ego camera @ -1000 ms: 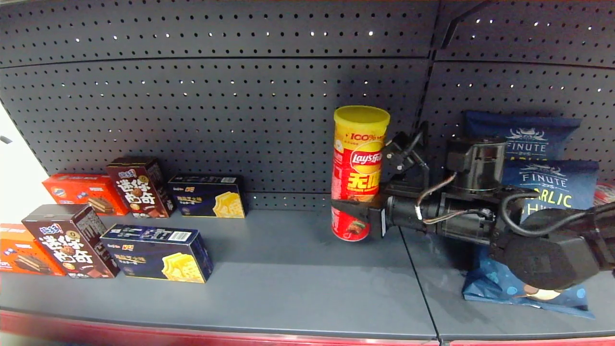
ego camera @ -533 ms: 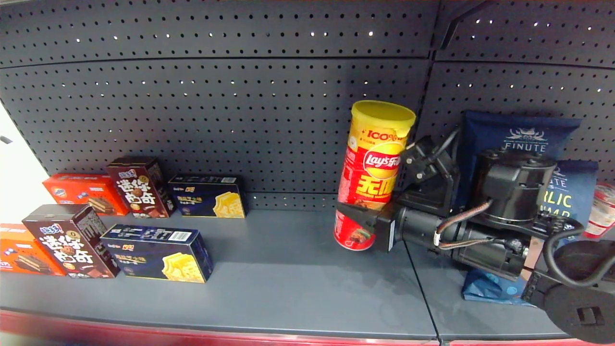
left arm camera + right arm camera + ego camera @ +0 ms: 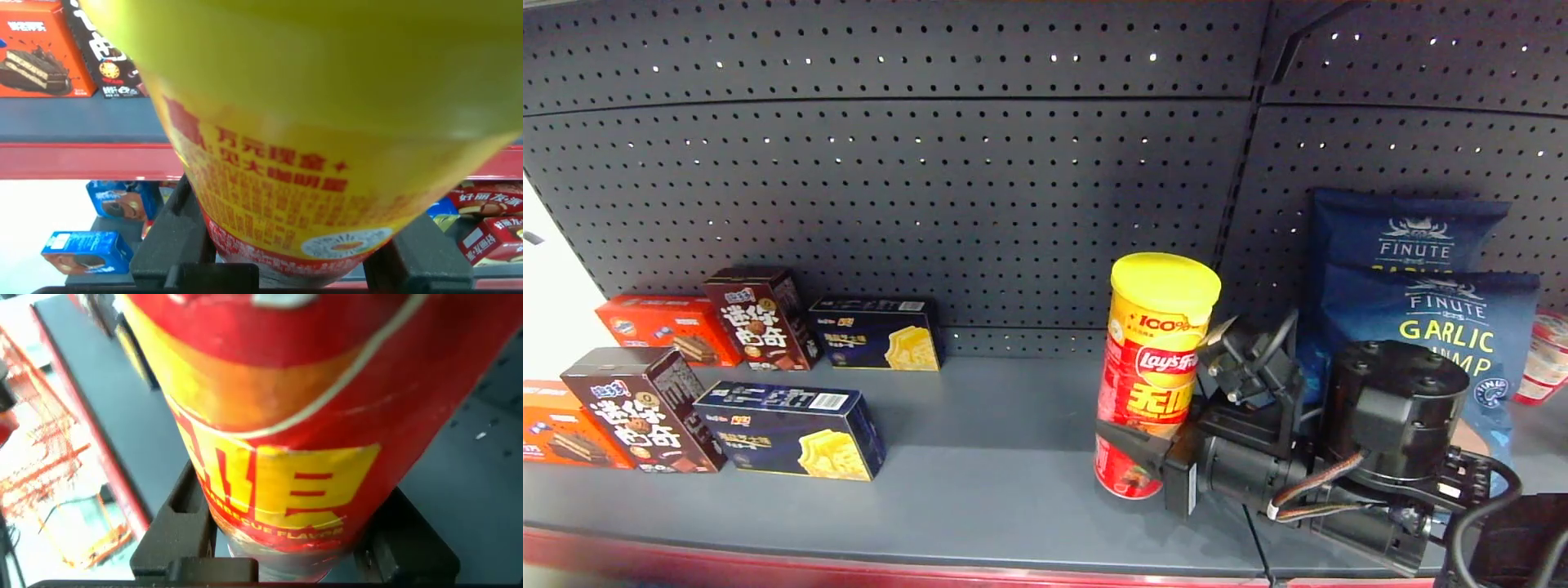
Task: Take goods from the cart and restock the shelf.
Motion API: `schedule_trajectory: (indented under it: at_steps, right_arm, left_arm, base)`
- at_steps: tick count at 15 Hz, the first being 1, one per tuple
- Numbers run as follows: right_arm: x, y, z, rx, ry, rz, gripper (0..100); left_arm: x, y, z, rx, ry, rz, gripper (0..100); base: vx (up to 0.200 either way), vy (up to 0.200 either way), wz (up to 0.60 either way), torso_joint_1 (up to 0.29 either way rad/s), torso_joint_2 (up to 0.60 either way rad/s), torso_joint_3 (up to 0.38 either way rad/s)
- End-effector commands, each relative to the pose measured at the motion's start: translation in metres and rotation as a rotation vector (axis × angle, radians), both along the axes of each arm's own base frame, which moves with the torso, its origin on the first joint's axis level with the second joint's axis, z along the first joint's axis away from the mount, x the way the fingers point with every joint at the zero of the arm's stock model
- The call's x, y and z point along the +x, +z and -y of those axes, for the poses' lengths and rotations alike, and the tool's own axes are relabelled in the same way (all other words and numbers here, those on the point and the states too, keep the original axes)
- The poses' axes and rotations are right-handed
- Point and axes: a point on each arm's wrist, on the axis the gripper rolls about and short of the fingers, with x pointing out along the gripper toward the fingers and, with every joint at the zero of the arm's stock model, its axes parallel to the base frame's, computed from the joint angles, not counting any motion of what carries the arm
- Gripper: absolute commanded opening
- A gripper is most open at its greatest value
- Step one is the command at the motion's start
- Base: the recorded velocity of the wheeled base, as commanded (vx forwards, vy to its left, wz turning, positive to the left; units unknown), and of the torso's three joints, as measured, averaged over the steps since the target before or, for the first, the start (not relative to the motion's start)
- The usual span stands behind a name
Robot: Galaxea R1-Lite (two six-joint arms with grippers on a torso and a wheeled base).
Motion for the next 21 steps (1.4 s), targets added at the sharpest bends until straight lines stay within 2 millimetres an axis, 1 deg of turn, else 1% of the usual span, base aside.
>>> schedule_trajectory:
  at_steps: [1,3,5,8,15,21]
  right_arm:
    - [-0.004,-0.009,-0.001,-0.017,0.012,-0.017,0]
    - [-0.004,-0.019,-0.001,-0.021,0.011,-0.020,0]
    - [-0.003,-0.026,-0.003,-0.025,0.003,-0.022,0]
    - [-0.004,-0.029,-0.004,-0.034,0.009,-0.033,0]
    - [0.001,-0.049,-0.011,-0.058,0.012,-0.056,0]
    - [0.006,-0.056,-0.016,-0.062,0.014,-0.061,0]
  left_arm:
    - [0.000,0.000,0.000,0.000,0.002,-0.001,0]
    - [0.000,0.000,0.000,-0.002,0.002,-0.001,0]
    - [0.000,0.000,0.000,-0.002,0.002,-0.001,0]
    - [0.000,0.000,0.000,-0.003,0.003,-0.001,0]
    - [0.000,0.000,0.000,-0.005,0.005,-0.002,0]
    - [0.000,0.000,0.000,-0.005,0.003,-0.002,0]
  base:
    - [0.000,0.000,0.00,0.000,0.00,0.000]
    - [0.000,0.000,0.00,0.000,0.00,0.000]
    - [0.000,0.000,0.00,0.000,0.00,0.000]
    - [0.000,0.000,0.00,0.000,0.00,0.000]
    - [0.000,0.000,0.00,0.000,0.00,0.000]
    - [0.000,0.000,0.00,0.000,0.00,0.000]
